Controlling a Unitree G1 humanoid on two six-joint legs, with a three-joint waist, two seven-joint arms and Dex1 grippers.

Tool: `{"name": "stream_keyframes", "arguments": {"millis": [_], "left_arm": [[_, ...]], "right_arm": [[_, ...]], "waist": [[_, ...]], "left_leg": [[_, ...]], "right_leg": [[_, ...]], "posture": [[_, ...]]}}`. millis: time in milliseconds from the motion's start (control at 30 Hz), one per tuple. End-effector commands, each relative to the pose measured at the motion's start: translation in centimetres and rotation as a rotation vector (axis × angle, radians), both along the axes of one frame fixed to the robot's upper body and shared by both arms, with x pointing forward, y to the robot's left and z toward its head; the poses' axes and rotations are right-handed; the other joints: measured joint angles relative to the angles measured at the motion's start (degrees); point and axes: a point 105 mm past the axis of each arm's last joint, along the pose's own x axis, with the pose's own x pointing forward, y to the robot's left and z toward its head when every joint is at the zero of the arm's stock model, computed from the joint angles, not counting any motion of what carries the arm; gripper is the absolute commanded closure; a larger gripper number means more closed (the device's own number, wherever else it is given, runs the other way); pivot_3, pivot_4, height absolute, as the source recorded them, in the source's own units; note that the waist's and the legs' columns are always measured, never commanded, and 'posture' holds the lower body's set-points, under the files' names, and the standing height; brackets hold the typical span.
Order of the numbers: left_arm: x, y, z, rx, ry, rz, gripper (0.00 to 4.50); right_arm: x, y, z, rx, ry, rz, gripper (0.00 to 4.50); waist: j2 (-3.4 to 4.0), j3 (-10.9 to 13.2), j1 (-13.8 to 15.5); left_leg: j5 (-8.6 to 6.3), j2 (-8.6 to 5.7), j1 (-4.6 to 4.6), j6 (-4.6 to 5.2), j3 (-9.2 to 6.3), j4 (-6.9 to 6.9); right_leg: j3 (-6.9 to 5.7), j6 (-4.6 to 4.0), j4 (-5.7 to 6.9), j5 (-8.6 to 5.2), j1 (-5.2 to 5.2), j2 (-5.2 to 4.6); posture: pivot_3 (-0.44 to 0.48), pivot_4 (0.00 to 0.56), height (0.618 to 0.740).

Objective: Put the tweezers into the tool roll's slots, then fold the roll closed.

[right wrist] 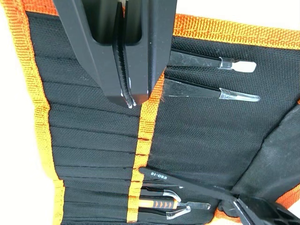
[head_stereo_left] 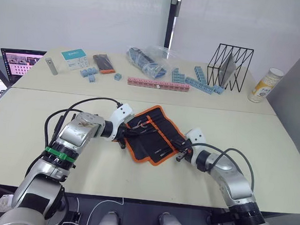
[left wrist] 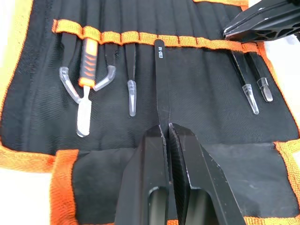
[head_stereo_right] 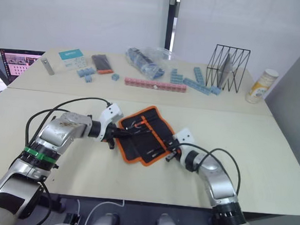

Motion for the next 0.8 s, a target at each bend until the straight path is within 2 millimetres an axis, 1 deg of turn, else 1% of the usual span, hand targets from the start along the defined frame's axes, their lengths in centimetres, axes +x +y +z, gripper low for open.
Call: {"name": "stream_keyframes", "arguments": {"millis": [33,133,233,367,500,800], "left_arm": [[0.4,0.1,0.9,0.012,-0.035,-0.003,4.50],[0.5,0.7,1.1,0.021,-0.033,0.002,4.50],[0.3,1.0,1.2,0.023,-0.026,0.006,4.50],[-0.4,0.9,0.9,0.023,-0.009,-0.009,4.50],[-0.3,0.3,1.1,0.005,-0.014,-0.013,4.50],[1.1,-0.5,0.7,0.030,-0.036,0.015,4.50]], "right_arm": [[-0.4,-0.1,-0.3,-0.004,0.008,0.003,4.43],[-0.5,-0.2,-0.4,-0.007,0.012,0.005,4.43],[-0.5,-0.2,-0.5,-0.009,0.016,0.007,4.43],[-0.5,0.0,-0.7,-0.014,0.021,0.020,4.43],[-0.4,0.2,-0.7,-0.015,0.020,0.027,4.43],[-0.5,0.4,-0.6,-0.017,0.020,0.039,4.43]], "waist": [[0.00,0.0,0.0],[0.00,0.0,-0.1],[0.00,0.0,-0.1],[0.00,0.0,0.0],[0.00,0.0,-0.1],[0.00,0.0,-0.1]], "left_leg": [[0.00,0.00,0.00,0.00,0.00,0.00],[0.00,0.00,0.00,0.00,-0.01,0.00],[0.00,0.00,0.00,0.00,-0.01,-0.01],[0.00,0.00,0.00,0.00,-0.01,0.00],[0.00,0.00,0.00,0.00,-0.01,0.00],[0.00,0.00,0.02,0.00,-0.01,0.02]], "right_leg": [[0.00,0.00,0.00,0.00,-0.01,0.00],[0.00,0.00,0.00,0.00,-0.01,0.00],[0.00,0.00,0.00,0.00,0.00,0.00],[0.00,0.00,0.00,0.00,0.00,0.00],[0.00,0.00,0.00,0.00,0.00,0.00],[0.00,0.03,0.01,0.01,0.01,0.01]], "posture": [[0.000,0.150,0.740],[0.000,0.150,0.740],[0.000,0.150,0.740],[0.000,0.150,0.740],[0.000,0.150,0.740],[0.000,0.150,0.740]]}}
